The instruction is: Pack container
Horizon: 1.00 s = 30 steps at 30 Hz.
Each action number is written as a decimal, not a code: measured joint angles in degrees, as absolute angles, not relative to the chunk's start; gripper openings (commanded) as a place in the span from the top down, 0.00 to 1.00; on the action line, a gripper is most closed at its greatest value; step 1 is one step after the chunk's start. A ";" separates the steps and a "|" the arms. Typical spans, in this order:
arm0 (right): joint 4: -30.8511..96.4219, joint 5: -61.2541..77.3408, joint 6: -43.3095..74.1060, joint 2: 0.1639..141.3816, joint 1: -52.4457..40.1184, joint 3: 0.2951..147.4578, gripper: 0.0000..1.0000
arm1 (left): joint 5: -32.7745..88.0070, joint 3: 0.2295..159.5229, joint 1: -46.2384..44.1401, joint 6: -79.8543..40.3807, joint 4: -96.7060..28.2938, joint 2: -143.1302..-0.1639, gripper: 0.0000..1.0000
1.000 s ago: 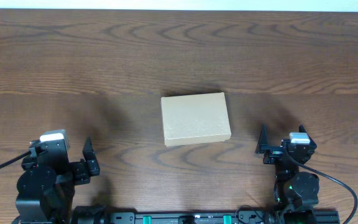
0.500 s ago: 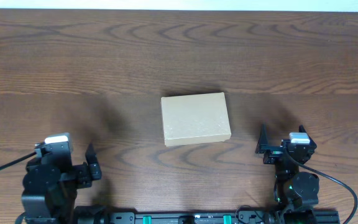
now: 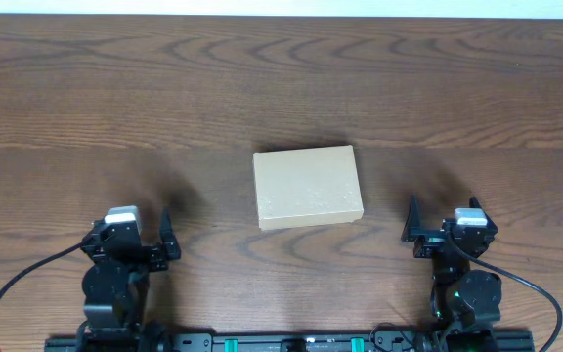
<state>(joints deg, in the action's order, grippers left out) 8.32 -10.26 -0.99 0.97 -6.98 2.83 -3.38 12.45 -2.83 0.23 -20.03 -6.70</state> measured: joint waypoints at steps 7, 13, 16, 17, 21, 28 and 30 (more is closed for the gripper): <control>8.32 -10.26 -1.02 0.99 -6.98 2.83 0.01 | -3.38 4.93 -2.83 0.91 -7.44 -4.56 0.05; 8.32 -10.26 -0.99 0.95 -6.98 2.83 0.01 | -3.38 2.11 -2.83 1.32 -2.79 -3.73 0.05; 8.32 -10.26 -1.02 0.95 -6.98 2.81 0.01 | -3.38 2.09 -2.83 1.32 -2.79 -3.66 0.05; 8.32 -10.26 -1.02 0.95 -6.98 2.81 0.01 | -3.38 2.09 -2.83 1.32 -2.79 -3.66 0.05; 8.32 -10.26 -1.02 0.95 -6.98 2.81 0.01 | -3.38 2.09 -2.83 1.32 -2.85 -3.62 0.05; 8.32 -10.26 -1.02 0.95 -6.98 2.83 0.01 | -2.94 2.09 -2.83 1.32 -2.92 -1.48 0.05; 8.32 -10.26 -1.02 0.95 -6.98 2.83 0.01 | -2.94 2.09 -2.83 1.32 -2.92 -0.80 0.05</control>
